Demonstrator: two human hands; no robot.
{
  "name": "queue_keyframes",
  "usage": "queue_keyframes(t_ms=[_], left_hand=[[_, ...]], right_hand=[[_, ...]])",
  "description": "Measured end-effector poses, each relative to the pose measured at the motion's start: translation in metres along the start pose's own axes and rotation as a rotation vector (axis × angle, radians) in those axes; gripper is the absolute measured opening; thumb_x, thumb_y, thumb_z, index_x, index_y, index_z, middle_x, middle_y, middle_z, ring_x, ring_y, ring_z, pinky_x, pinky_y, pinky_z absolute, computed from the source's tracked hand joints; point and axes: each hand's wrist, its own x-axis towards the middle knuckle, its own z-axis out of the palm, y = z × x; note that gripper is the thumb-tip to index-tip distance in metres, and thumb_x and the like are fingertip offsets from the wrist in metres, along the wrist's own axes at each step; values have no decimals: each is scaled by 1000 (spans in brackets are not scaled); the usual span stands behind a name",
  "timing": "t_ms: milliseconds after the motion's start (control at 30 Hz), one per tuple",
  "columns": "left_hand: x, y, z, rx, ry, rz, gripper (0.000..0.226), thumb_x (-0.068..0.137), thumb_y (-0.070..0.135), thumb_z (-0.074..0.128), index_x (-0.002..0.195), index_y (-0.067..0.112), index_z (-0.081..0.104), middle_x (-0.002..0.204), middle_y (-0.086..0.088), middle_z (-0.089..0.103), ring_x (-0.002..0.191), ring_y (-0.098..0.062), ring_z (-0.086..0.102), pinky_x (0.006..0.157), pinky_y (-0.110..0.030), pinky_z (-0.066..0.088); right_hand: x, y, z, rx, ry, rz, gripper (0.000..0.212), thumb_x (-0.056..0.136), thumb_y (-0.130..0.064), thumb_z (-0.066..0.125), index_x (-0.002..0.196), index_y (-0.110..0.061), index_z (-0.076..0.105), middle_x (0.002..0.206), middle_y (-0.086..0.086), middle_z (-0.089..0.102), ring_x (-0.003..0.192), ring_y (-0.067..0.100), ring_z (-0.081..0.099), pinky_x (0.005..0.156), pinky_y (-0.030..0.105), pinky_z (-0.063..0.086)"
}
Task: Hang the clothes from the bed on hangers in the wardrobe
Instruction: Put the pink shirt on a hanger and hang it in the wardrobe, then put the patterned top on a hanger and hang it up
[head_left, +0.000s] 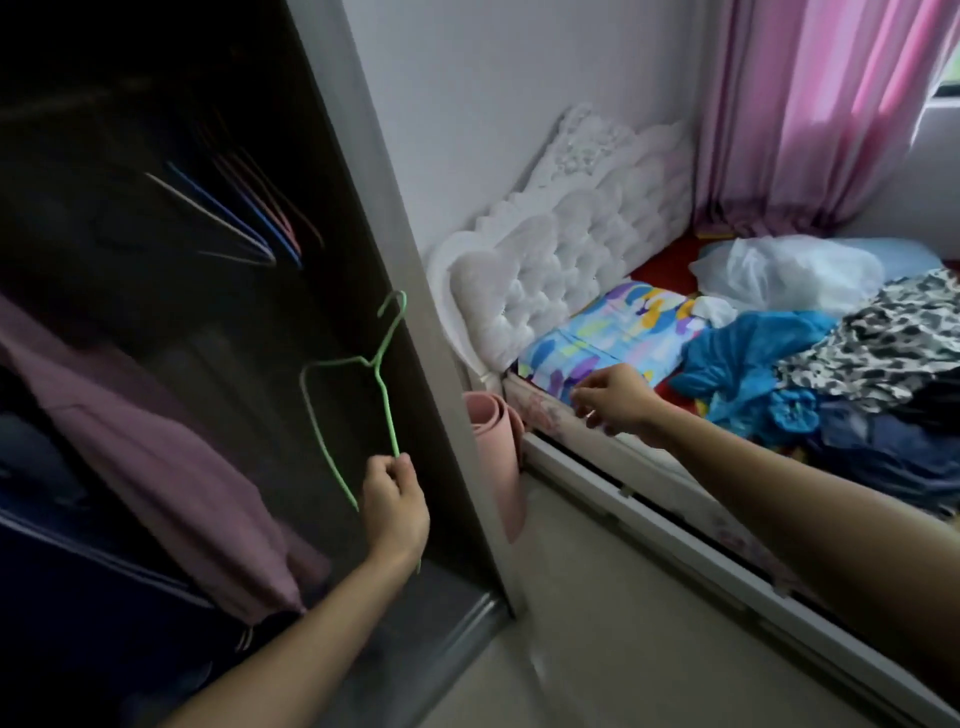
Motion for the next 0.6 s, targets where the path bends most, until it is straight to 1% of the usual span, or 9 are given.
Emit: queue_keyframes(t_ms=[133, 267, 400, 433, 467, 500, 533, 567, 600], left_hand=[[-30, -34, 46, 149, -124, -122, 25, 99, 18, 43, 82, 4, 53, 74, -15, 59, 76, -33, 59, 69, -36, 44], [-30, -37, 99, 201, -229, -260, 25, 96, 20, 46, 80, 2, 54, 87, -25, 66, 84, -39, 64, 78, -42, 53], [-26, -23, 167, 182, -308, -371, 32, 93, 20, 45, 95, -9, 60, 100, -29, 66, 93, -41, 64, 85, -44, 53], [-27, -16, 185, 142, -313, -403, 33, 92, 19, 45, 94, -10, 61, 98, -29, 66, 89, -41, 65, 81, -45, 54], [-31, -6, 202, 97, -328, -430, 32, 91, 19, 45, 89, -10, 60, 93, -28, 67, 81, -39, 65, 71, -44, 56], [-35, 6, 218, 58, -357, -455, 30, 92, 17, 45, 82, -8, 58, 83, -24, 66, 68, -35, 64, 56, -38, 55], [-40, 19, 236, 22, -399, -478, 29, 93, 16, 44, 75, -4, 53, 71, -20, 61, 54, -30, 57, 42, -28, 47], [-45, 32, 255, -9, -447, -512, 29, 95, 14, 42, 70, 1, 49, 60, -16, 53, 44, -24, 49, 34, -20, 37], [-49, 43, 276, -34, -494, -525, 30, 96, 12, 41, 68, 3, 47, 55, -13, 48, 41, -21, 43, 31, -15, 31]], right_hand=[[-7, 60, -23, 16, 20, 121, 16, 92, -21, 61, 83, -10, 67, 75, 6, 68, 60, 16, 59, 48, 22, 44], [-17, 100, -62, 14, 76, 209, 17, 93, -23, 61, 88, -8, 67, 78, 7, 69, 60, 16, 60, 48, 22, 45], [-26, 131, -116, 7, 198, 255, 17, 91, -20, 62, 83, -7, 70, 71, 8, 66, 54, 16, 58, 42, 19, 43], [-27, 138, -130, 7, 226, 268, 17, 91, -19, 62, 82, -6, 70, 70, 7, 66, 53, 16, 58, 42, 19, 42], [-29, 145, -145, 14, 253, 280, 17, 91, -19, 62, 83, -6, 70, 69, 7, 66, 50, 14, 57, 41, 19, 40], [-29, 152, -160, 22, 285, 290, 17, 91, -19, 63, 83, -5, 70, 69, 8, 66, 46, 11, 56, 41, 19, 39], [-30, 158, -175, 28, 319, 301, 17, 91, -18, 63, 82, -5, 70, 68, 8, 66, 40, 8, 53, 41, 20, 39], [-30, 165, -189, 34, 346, 318, 17, 91, -17, 63, 80, -6, 70, 65, 7, 66, 36, 6, 50, 41, 20, 39], [-30, 171, -204, 39, 370, 338, 19, 91, -17, 63, 77, -6, 69, 61, 6, 65, 34, 6, 49, 40, 20, 38]])
